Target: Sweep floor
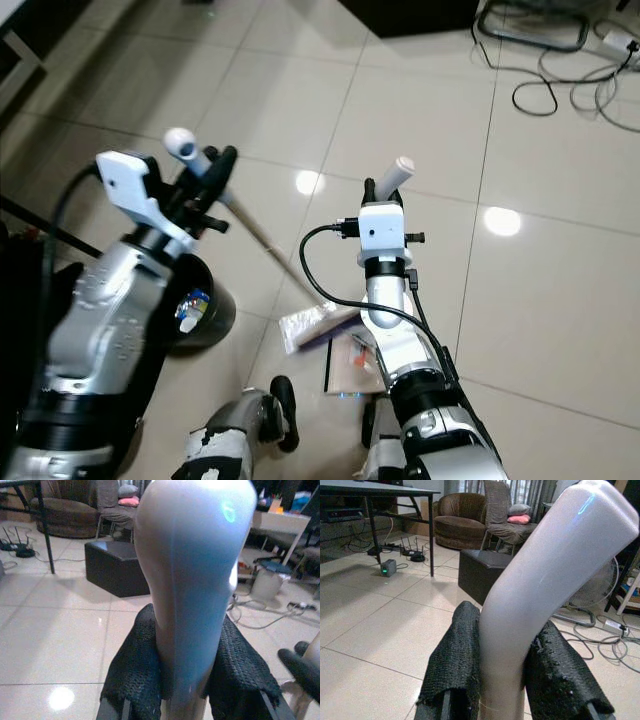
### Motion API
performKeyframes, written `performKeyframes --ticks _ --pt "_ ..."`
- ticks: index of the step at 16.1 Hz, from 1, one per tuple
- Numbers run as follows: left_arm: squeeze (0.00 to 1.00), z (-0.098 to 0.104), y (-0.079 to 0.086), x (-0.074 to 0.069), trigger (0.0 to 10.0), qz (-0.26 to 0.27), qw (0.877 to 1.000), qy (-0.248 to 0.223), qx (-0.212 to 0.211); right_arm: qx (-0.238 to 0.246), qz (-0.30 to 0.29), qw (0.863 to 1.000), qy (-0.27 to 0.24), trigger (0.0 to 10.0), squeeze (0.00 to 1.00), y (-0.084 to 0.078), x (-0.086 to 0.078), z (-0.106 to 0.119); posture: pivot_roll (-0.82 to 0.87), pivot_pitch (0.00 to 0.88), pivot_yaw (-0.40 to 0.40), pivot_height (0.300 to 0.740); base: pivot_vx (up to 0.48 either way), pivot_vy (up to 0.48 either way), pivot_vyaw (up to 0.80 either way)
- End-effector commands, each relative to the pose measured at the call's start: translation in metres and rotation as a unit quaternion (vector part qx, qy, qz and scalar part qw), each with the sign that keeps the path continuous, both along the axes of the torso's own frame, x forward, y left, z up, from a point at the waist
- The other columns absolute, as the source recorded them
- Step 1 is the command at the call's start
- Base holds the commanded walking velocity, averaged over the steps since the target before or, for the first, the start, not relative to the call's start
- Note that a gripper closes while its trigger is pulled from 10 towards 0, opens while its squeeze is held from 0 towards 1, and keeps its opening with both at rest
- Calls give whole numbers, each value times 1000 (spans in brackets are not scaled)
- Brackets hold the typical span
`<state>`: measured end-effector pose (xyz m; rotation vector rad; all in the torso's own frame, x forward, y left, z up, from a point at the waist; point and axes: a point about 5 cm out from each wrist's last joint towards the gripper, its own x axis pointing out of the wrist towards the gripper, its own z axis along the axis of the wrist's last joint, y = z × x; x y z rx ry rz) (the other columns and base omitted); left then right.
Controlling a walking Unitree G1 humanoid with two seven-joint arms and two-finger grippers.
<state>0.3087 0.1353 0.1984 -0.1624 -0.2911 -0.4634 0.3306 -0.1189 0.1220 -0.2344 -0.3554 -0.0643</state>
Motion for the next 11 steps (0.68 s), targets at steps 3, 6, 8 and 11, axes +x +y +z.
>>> performKeyframes --ticks 3,6,8,11 --pt "0 27 23 9 10000 43 997 -55 27 -12 -17 998 59 10000 0 -16 -6 -25 95 183 132 740 0 0 0" --pt "0 28 34 17 10000 76 996 -48 28 9 -37 998 46 10000 0 -29 -9 -21 72 142 126 740 0 0 0" --pt "0 14 41 18 10000 86 996 -19 33 33 -48 998 29 10000 0 -39 -16 -15 48 100 120 740 0 0 0" --pt "0 -22 47 23 10000 123 986 83 72 59 -53 997 -3 10000 0 -49 -27 5 16 63 121 740 0 0 0"
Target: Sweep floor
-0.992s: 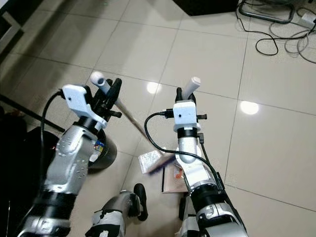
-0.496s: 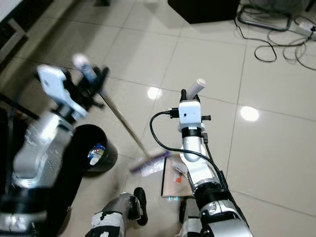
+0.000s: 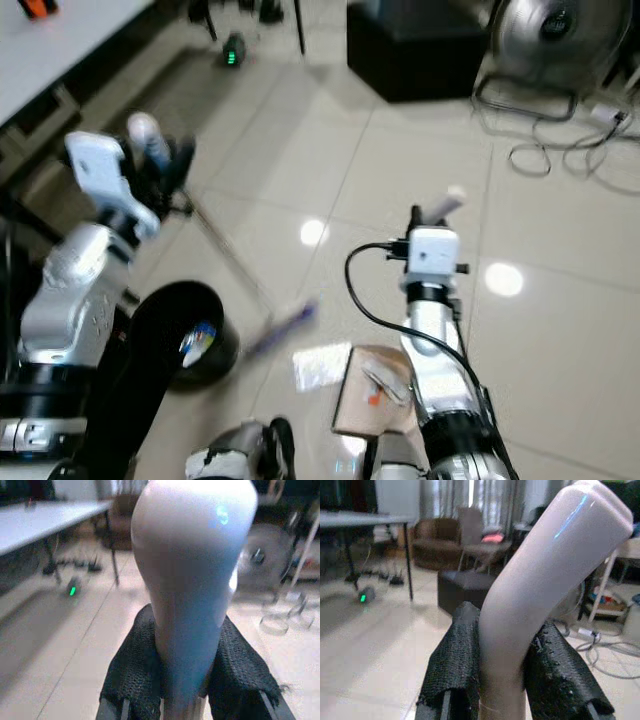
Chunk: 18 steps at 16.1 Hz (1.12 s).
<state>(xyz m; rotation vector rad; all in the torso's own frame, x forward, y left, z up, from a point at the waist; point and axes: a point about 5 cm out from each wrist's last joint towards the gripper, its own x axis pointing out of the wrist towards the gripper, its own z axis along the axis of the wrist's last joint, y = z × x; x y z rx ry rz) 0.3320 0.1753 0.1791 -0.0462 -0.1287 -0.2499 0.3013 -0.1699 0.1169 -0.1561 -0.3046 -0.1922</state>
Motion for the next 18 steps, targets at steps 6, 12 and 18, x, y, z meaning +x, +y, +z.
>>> performKeyframes --ticks 6,12,18 --pt "0 -41 17 -24 10000 24 996 76 50 47 56 995 -70 10000 0 -6 -19 75 -29 4 112 740 0 0 0" --pt "0 -52 16 -51 10000 -2 994 68 91 113 57 991 -39 10000 0 -23 -23 124 -34 0 103 740 0 0 0" --pt "0 -43 16 -62 10000 5 995 56 81 119 101 987 -33 10000 0 -8 -16 152 -9 0 71 740 0 -247 0"
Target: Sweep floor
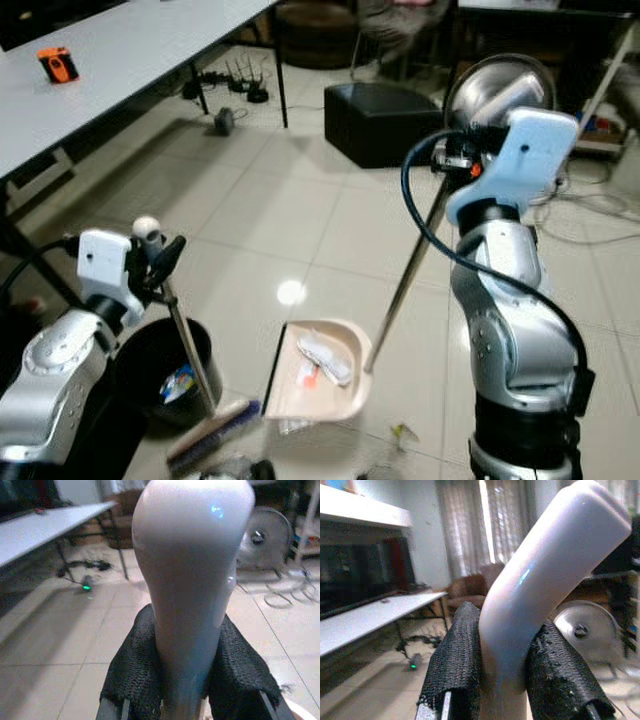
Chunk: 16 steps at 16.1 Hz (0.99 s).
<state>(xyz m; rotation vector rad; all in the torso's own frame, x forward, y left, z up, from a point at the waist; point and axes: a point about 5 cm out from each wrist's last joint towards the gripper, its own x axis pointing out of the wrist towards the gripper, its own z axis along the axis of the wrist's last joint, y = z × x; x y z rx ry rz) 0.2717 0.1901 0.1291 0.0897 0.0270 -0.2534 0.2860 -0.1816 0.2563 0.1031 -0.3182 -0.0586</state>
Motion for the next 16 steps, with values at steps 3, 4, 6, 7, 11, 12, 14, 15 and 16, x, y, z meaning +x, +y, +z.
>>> performKeyframes --ticks 3,4,6,7,11,12,14,15,16 --pt "0 8 -1 -6 10000 0 1000 -8 1 8 19 1000 -16 10000 0 7 -1 15 1 5 81 740 0 -387 0" --pt "0 8 -2 -6 10000 -2 1000 -6 1 9 20 1000 -14 10000 0 8 -1 15 1 10 84 740 0 -386 0" --pt "0 9 -4 -6 10000 -5 1000 -3 -4 10 23 1000 -10 10000 0 11 -2 15 -10 19 87 740 0 -384 0" --pt "0 8 -5 -7 10000 -6 1000 -1 -13 11 24 1000 -9 10000 0 11 -3 15 -11 17 86 740 0 0 0" --pt "0 6 -6 -12 10000 -1 999 8 -34 10 28 999 -17 10000 0 12 -2 22 -8 19 79 740 0 359 0" --pt "0 6 -4 -13 10000 3 1000 5 -21 16 30 999 -20 10000 0 12 -1 25 1 18 77 740 0 0 0" --pt "0 -4 4 -19 10000 13 1000 13 -17 27 37 999 -26 10000 0 14 1 31 4 11 87 740 0 0 0" --pt "0 -7 7 -22 10000 17 1000 15 -19 28 41 998 -30 10000 0 16 2 35 7 8 89 740 0 0 0" --pt "0 -7 8 -22 10000 17 1000 14 -17 27 42 998 -32 10000 0 16 2 37 9 8 88 740 0 0 0"
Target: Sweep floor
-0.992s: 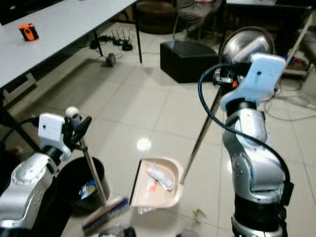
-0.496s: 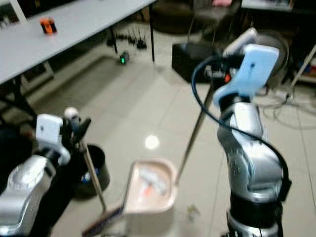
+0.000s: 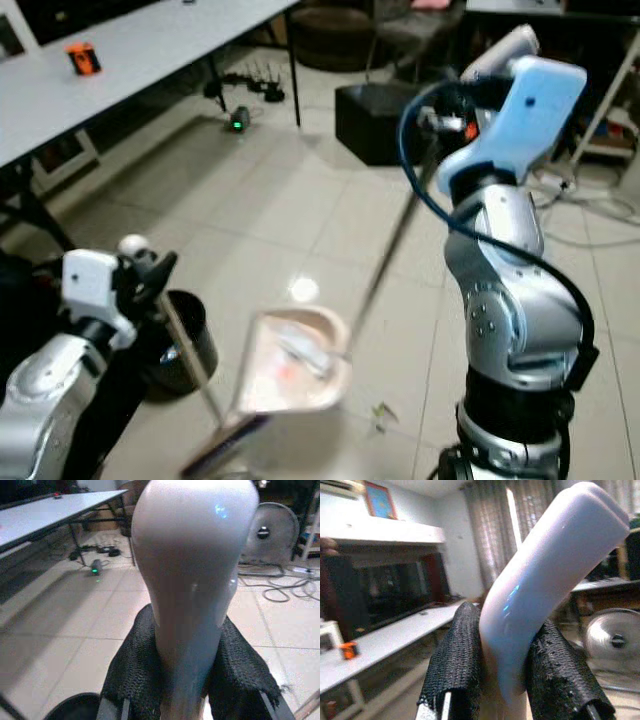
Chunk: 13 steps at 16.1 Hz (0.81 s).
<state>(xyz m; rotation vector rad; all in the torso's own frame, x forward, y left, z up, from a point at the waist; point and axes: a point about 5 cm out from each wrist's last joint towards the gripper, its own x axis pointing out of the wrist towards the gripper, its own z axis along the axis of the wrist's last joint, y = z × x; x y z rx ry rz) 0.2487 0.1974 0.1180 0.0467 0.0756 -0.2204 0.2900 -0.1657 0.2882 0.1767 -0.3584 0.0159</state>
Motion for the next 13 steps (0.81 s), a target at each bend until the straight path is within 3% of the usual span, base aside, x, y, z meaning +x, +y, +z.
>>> performKeyframes --ticks 1,6,10,13 --pt "0 4 2 2 10000 2 1000 -16 9 -1 0 1000 -12 10000 0 0 0 9 20 1 68 740 0 0 800" --pt "0 6 10 0 10000 37 998 -39 27 56 17 998 -33 10000 0 -1 10 23 44 0 35 740 0 0 800" --pt "0 6 7 -1 10000 30 998 -45 29 59 19 998 -29 10000 0 -1 16 21 59 0 20 740 0 0 800" --pt "0 -2 9 0 10000 36 998 -43 20 47 25 998 -27 10000 0 1 20 21 60 0 10 740 297 0 800"
